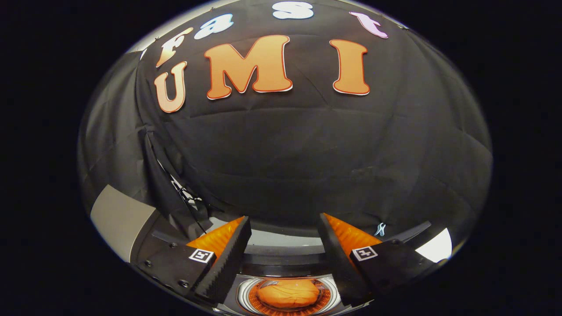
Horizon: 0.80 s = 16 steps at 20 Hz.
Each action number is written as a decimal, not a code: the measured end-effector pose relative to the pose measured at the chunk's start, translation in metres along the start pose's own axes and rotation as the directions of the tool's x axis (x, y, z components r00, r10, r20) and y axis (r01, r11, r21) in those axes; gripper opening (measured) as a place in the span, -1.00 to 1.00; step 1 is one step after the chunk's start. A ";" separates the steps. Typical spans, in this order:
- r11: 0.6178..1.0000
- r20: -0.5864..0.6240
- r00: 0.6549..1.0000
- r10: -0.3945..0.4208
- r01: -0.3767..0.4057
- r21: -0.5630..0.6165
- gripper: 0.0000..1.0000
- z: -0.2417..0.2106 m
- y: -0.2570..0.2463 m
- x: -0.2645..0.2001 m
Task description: Put the clothes into the washing machine and then close the washing machine lid.
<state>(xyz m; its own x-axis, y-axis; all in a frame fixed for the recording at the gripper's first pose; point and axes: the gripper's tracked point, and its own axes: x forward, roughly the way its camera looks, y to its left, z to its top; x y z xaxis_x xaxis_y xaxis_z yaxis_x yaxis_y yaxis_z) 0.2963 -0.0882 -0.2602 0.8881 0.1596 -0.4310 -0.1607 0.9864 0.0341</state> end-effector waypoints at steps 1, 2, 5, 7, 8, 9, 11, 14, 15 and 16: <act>1.000 0.000 1.000 -0.002 0.002 -0.001 0.98 -0.004 -0.001 -0.005; 1.000 0.000 1.000 -0.004 0.004 -0.001 0.98 -0.008 -0.002 -0.011; 1.000 -0.004 1.000 -0.012 0.012 -0.002 0.98 -0.018 -0.002 -0.025; 1.000 0.000 1.000 -0.013 0.013 -0.007 0.98 -0.025 -0.001 -0.034; 1.000 0.006 1.000 -0.013 0.013 -0.007 0.97 -0.028 -0.001 -0.039; 1.000 0.007 1.000 -0.014 0.014 -0.007 0.97 -0.033 0.000 -0.042; 1.000 0.000 1.000 -0.026 0.026 -0.001 0.97 -0.043 -0.002 -0.052; 0.998 -0.021 0.998 -0.057 0.057 0.001 0.97 -0.061 -0.002 -0.065; 0.998 -0.034 0.997 -0.063 0.063 -0.001 0.97 -0.070 -0.002 -0.069; 0.998 -0.040 0.997 -0.065 0.065 -0.002 0.97 -0.078 -0.002 -0.075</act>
<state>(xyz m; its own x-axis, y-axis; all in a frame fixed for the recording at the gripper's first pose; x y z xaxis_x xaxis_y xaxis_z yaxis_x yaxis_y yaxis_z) 0.1958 -0.1049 -0.2982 0.8790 0.0931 -0.4676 -0.1029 0.9947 0.0045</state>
